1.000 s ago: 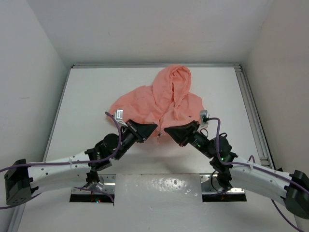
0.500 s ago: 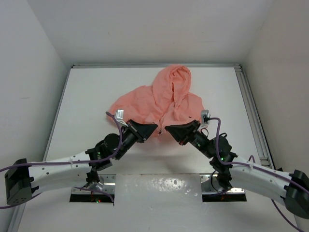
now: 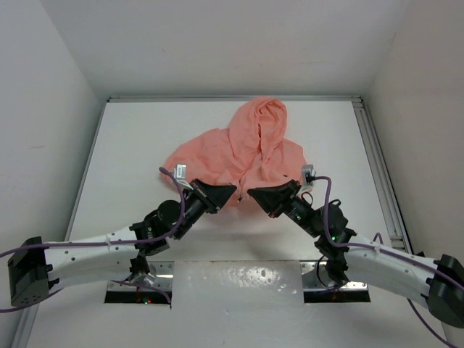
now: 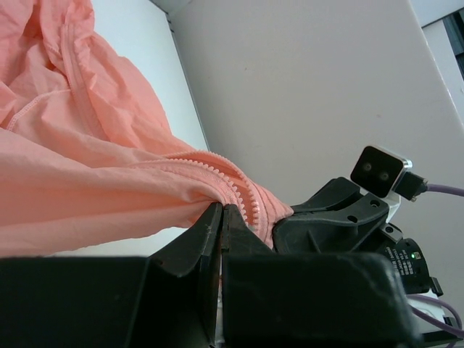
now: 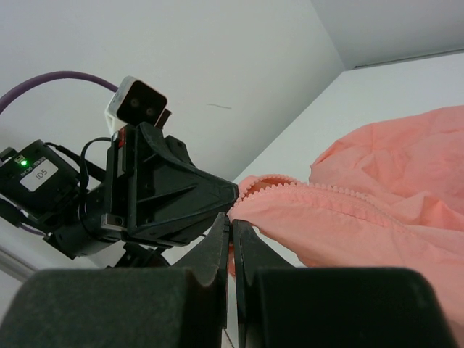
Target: Zip up the jacket
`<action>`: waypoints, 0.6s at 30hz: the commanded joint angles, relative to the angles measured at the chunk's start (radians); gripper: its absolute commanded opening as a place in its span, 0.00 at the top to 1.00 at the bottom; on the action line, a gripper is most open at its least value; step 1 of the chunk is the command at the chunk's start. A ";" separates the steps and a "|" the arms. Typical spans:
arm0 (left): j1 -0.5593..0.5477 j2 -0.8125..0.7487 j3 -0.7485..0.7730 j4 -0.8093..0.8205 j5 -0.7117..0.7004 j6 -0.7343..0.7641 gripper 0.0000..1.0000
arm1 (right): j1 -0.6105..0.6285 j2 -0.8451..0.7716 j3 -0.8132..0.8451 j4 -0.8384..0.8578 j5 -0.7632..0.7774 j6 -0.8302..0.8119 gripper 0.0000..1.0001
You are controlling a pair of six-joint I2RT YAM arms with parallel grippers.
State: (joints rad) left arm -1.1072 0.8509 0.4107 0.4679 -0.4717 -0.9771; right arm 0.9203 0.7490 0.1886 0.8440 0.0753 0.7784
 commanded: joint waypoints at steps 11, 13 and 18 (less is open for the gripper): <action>-0.011 0.004 0.025 0.055 -0.016 0.018 1.00 | 0.008 -0.005 0.006 0.047 -0.002 -0.010 1.00; -0.013 0.004 0.025 0.058 -0.013 0.018 1.00 | 0.009 -0.002 0.006 0.049 0.000 -0.010 1.00; -0.013 0.008 0.017 0.067 -0.018 0.015 1.00 | 0.008 0.010 0.008 0.056 -0.005 -0.002 1.00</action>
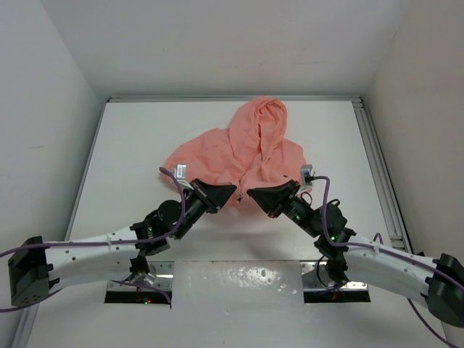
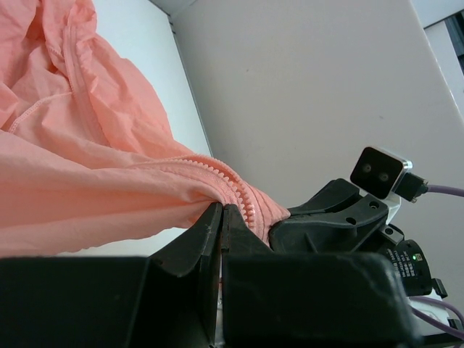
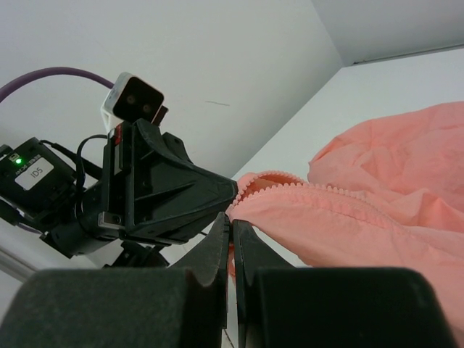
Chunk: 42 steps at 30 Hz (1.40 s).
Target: Zip up the jacket
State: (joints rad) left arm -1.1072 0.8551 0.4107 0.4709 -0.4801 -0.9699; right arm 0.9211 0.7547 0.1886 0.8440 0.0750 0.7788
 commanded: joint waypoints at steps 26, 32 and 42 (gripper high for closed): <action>-0.014 -0.047 0.007 -0.216 -0.147 0.080 1.00 | 0.018 0.070 -0.025 -0.609 0.022 0.143 1.00; -0.014 -0.053 -0.003 -0.207 -0.193 0.106 1.00 | 0.032 0.037 -0.014 -0.834 0.080 0.160 0.78; -0.014 -0.021 0.011 -0.178 -0.121 0.128 1.00 | 0.032 0.050 0.284 -0.894 0.105 -0.003 0.80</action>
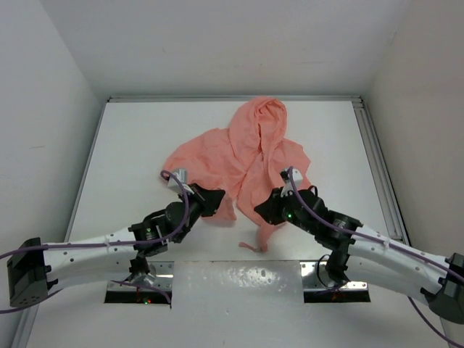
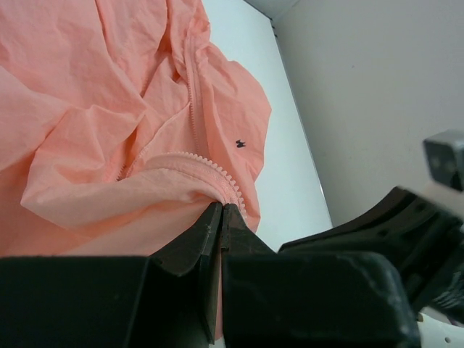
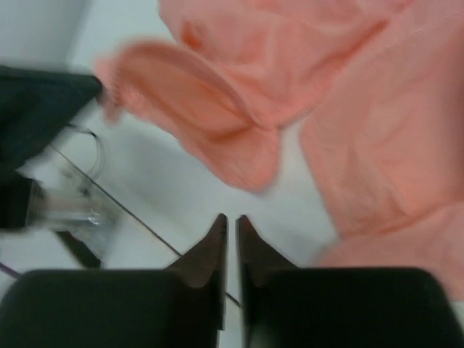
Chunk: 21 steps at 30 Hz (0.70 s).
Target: Zip up the jacket
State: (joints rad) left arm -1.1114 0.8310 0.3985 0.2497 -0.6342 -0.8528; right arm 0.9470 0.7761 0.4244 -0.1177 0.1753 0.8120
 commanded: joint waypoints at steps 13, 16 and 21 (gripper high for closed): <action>-0.010 -0.029 0.005 0.066 0.056 -0.022 1.00 | -0.002 0.253 0.183 0.404 -0.108 0.010 0.73; -0.010 -0.030 0.002 0.066 0.060 -0.025 1.00 | -0.004 0.256 0.178 0.432 -0.108 0.024 0.77; -0.010 -0.030 -0.001 0.068 0.062 -0.025 1.00 | -0.002 0.261 0.178 0.443 -0.118 0.023 0.82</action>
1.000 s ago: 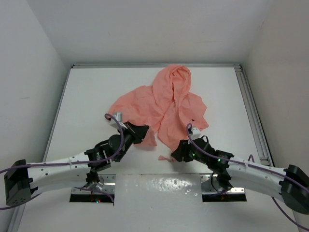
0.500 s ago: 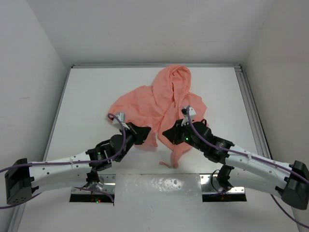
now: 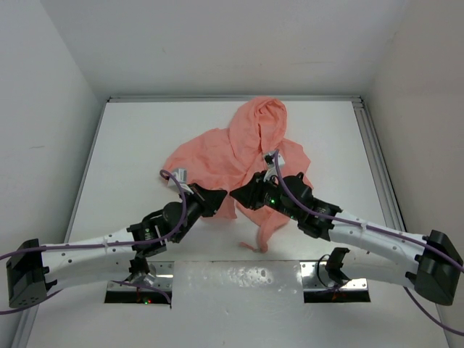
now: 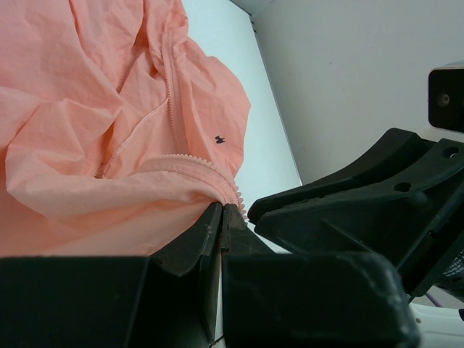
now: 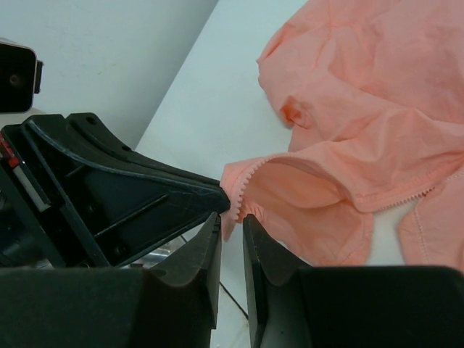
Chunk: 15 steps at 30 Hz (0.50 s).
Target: Zip up the jacket
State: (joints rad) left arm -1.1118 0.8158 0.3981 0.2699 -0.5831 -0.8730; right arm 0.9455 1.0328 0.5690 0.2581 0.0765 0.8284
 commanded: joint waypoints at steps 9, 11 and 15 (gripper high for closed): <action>-0.010 -0.017 0.002 0.055 0.014 -0.001 1.00 | -0.002 0.035 0.042 0.073 -0.041 0.023 0.83; -0.010 -0.012 0.002 0.058 0.017 -0.001 1.00 | -0.002 0.041 0.039 0.082 -0.052 0.023 0.86; -0.008 -0.013 0.001 0.052 0.019 -0.007 1.00 | -0.002 0.035 0.023 0.136 -0.058 0.028 1.00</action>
State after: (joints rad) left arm -1.1118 0.8154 0.3981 0.2733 -0.5793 -0.8730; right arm 0.9451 1.0748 0.5690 0.2989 0.0357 0.8505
